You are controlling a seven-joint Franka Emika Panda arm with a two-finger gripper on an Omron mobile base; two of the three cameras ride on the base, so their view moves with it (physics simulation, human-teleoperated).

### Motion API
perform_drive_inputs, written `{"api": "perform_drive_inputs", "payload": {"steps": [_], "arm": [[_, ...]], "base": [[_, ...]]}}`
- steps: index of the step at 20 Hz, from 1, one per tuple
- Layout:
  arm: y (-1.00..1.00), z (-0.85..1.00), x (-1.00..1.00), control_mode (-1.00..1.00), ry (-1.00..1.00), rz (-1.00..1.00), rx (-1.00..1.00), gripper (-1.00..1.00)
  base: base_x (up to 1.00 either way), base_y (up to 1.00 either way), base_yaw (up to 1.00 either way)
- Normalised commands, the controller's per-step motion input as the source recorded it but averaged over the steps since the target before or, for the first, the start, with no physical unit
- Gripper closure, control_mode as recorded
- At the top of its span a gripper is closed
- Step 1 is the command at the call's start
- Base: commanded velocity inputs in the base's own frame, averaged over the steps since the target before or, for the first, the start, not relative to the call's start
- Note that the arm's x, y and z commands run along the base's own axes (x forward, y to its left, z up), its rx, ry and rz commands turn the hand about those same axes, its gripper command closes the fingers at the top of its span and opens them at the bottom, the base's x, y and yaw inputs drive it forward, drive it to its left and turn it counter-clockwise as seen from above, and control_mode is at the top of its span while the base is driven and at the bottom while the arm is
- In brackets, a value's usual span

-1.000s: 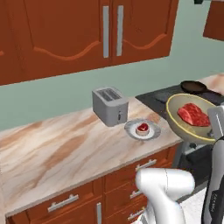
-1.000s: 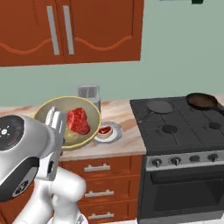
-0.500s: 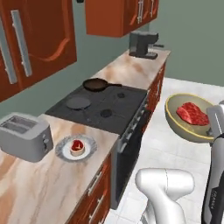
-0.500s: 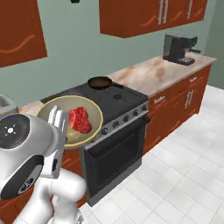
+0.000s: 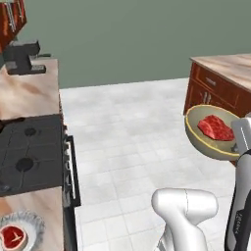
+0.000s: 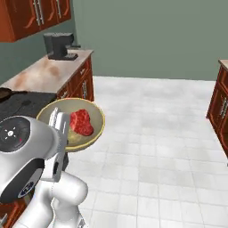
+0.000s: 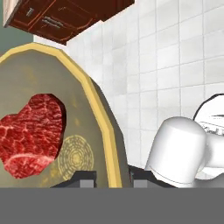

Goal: Place one of the steaks on the plate and the other in the bowl. Then place the bowl in the fridge.

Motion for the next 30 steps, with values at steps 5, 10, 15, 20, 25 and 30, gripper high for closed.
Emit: {"api": "perform_drive_inputs", "payload": {"steps": [5,10,15,20,25,30], "arm": [[0.00,0.00,0.00,1.00,0.00,0.00,0.00,1.00],[0.00,0.00,0.00,1.00,0.00,0.00,0.00,1.00],[0.00,0.00,0.00,1.00,0.00,0.00,0.00,1.00],[0.00,0.00,0.00,1.00,0.00,0.00,0.00,1.00],[0.00,0.00,0.00,1.00,0.00,0.00,0.00,1.00],[0.00,0.00,0.00,1.00,0.00,0.00,0.00,1.00]], "base": [[0.00,0.00,-1.00],[0.00,0.00,-1.00],[0.02,0.01,-0.99],[1.00,0.32,-0.36],[1.00,0.06,-0.15],[1.00,-0.09,-0.28]]}}
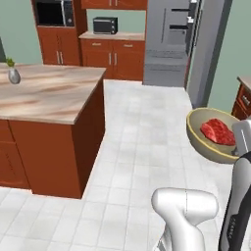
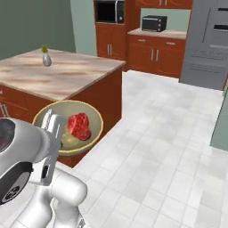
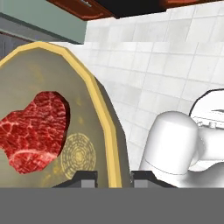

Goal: Place one of the steaks on the plate and the other in the bowl. Then place the bowl in the fridge.

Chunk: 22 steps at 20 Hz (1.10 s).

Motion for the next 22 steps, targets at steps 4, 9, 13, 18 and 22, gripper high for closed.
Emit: {"api": "perform_drive_inputs", "payload": {"steps": [4,9,13,18,22], "arm": [[0.00,0.00,0.00,1.00,0.00,0.00,0.00,1.00],[0.00,0.00,0.00,1.00,0.00,0.00,0.00,1.00],[0.00,0.00,0.00,1.00,0.00,0.00,0.00,1.00],[0.00,0.00,0.00,1.00,0.00,0.00,0.00,1.00],[0.00,0.00,0.00,1.00,0.00,0.00,0.00,1.00]], "base": [[1.00,-0.12,-0.34],[1.00,0.07,-0.38],[1.00,0.04,-0.29],[1.00,0.13,-0.25],[1.00,0.40,-0.15]]}}
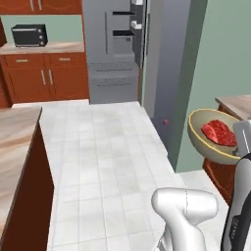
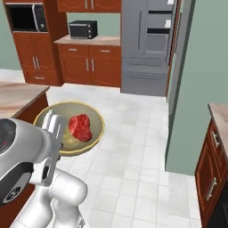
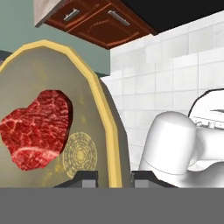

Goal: Place one of the steaks on the plate and the other in the bowl. Then place the bowl in the fridge.

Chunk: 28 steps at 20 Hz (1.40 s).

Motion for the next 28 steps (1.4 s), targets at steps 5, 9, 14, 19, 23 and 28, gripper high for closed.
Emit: {"api": "perform_drive_inputs", "payload": {"steps": [5,9,14,19,23,28], "arm": [[0.00,0.00,0.00,1.00,0.00,0.00,0.00,1.00],[0.00,0.00,0.00,1.00,0.00,0.00,0.00,1.00],[0.00,0.00,0.00,1.00,0.00,0.00,0.00,1.00],[0.00,0.00,0.00,1.00,0.00,0.00,0.00,1.00],[0.00,0.00,0.00,1.00,0.00,0.00,0.00,1.00],[0.00,0.00,0.00,1.00,0.00,0.00,0.00,1.00]], "base": [[1.00,0.69,-0.29],[1.00,0.86,-0.24],[1.00,0.43,-0.14],[1.00,-0.18,0.00],[1.00,-0.31,0.18],[1.00,-0.25,0.24]]}}
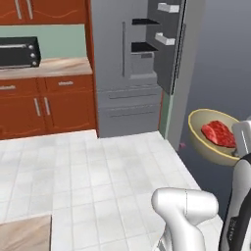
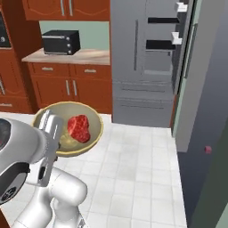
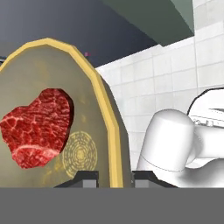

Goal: Place one of the steaks on the plate and the other in the bowl. Then place the bowl in the fridge.

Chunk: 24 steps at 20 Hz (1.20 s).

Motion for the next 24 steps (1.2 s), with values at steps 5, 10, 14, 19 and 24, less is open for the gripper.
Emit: {"api": "perform_drive_inputs", "payload": {"steps": [5,10,14,19,24], "arm": [[0.00,0.00,0.00,1.00,0.00,0.00,0.00,1.00],[0.00,0.00,0.00,1.00,0.00,0.00,0.00,1.00],[0.00,0.00,0.00,1.00,0.00,0.00,0.00,1.00],[0.00,0.00,0.00,1.00,0.00,0.00,0.00,1.00],[0.00,0.00,0.00,1.00,0.00,0.00,0.00,1.00]], "base": [[1.00,-0.77,0.06],[1.00,-0.15,-0.30],[1.00,0.42,-0.32],[1.00,0.24,-0.19],[1.00,0.12,-0.04]]}}
